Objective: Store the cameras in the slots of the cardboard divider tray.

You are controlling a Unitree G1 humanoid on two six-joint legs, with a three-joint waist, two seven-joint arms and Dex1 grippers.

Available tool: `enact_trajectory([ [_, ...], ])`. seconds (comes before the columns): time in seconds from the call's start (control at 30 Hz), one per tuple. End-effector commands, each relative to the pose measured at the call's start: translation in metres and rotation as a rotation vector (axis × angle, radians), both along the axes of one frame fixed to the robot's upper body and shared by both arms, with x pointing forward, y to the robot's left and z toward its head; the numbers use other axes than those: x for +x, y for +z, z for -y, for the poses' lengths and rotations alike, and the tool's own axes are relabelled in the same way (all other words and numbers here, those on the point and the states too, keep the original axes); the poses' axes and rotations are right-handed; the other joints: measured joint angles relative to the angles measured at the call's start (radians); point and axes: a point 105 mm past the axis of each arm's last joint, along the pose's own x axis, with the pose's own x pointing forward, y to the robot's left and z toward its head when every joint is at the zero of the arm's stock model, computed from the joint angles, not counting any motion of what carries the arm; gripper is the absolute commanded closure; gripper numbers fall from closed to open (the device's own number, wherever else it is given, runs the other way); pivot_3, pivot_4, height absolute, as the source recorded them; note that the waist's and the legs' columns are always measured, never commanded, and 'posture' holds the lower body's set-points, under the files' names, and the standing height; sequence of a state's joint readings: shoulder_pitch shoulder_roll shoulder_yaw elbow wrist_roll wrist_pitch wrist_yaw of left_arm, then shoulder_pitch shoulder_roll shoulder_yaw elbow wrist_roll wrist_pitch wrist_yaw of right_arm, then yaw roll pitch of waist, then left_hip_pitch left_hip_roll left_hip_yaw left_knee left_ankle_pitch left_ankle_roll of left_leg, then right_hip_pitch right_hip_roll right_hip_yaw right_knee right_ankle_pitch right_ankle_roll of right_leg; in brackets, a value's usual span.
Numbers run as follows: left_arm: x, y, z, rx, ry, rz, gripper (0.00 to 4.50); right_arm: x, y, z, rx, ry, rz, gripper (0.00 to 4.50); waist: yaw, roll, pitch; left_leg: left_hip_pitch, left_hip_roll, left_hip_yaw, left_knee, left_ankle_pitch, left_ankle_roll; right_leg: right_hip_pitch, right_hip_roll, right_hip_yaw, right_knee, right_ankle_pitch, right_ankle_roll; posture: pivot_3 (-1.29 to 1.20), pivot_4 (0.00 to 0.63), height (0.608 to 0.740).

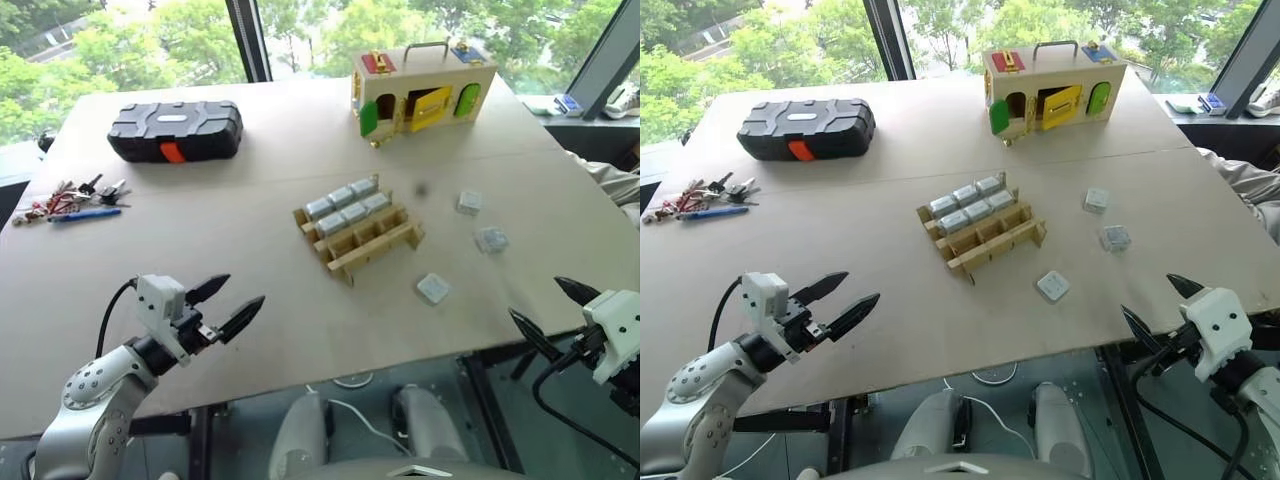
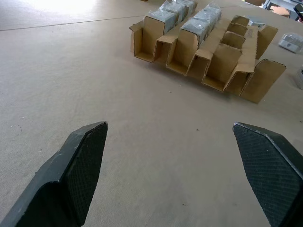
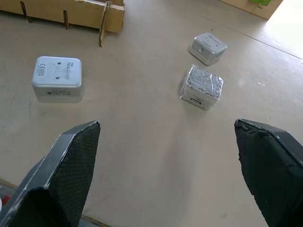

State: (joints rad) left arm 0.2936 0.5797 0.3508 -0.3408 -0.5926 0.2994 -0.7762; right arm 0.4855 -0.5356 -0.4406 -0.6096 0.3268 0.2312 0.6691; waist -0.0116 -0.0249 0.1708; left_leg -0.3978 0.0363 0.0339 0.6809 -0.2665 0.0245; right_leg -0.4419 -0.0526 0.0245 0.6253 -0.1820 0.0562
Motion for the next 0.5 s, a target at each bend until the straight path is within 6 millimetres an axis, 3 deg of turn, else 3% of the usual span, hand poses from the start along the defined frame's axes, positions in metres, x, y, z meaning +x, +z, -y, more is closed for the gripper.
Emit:
enact_trajectory([
  [0.03,0.004,0.019,0.005,-0.044,-0.043,0.050,0.08,0.007,0.009,0.005,0.006,-0.038,0.030,0.00,0.001,0.000,0.000,0.000,0.000,0.000,0.000,0.000,0.000,0.000,0.000,0.000,0.000,0.000,0.000,0.00,0.150,0.740],
  [0.13,0.011,0.041,0.014,-0.141,-0.125,0.090,0.08,0.024,0.010,0.012,-0.032,-0.143,-0.001,0.00,0.002,0.000,0.000,-0.002,0.000,0.000,0.000,-0.001,0.000,-0.002,0.003,0.000,0.000,0.000,-0.001,0.00,0.150,0.740],
  [0.37,0.005,0.063,0.028,-0.190,-0.338,0.107,0.08,0.054,0.018,0.011,0.096,-0.186,-0.064,0.00,-0.004,0.000,0.000,-0.001,0.000,0.001,0.001,-0.001,0.000,-0.001,0.005,0.000,0.001,0.001,-0.002,0.00,0.150,0.740],
  [0.43,-0.002,0.067,0.032,-0.168,-0.429,0.105,0.08,0.057,0.023,0.002,0.131,-0.151,-0.077,0.00,-0.002,0.000,0.000,0.000,0.000,0.001,0.001,-0.001,0.000,-0.001,0.005,0.000,0.001,0.001,-0.003,0.00,0.150,0.740],
  [0.5,-0.009,0.070,0.034,-0.146,-0.518,0.097,0.08,0.050,0.026,-0.023,0.156,-0.022,-0.116,0.00,0.000,0.000,0.000,-0.001,0.000,0.000,0.001,-0.001,0.000,-0.001,0.006,0.000,0.001,0.001,-0.003,0.00,0.150,0.740],
])
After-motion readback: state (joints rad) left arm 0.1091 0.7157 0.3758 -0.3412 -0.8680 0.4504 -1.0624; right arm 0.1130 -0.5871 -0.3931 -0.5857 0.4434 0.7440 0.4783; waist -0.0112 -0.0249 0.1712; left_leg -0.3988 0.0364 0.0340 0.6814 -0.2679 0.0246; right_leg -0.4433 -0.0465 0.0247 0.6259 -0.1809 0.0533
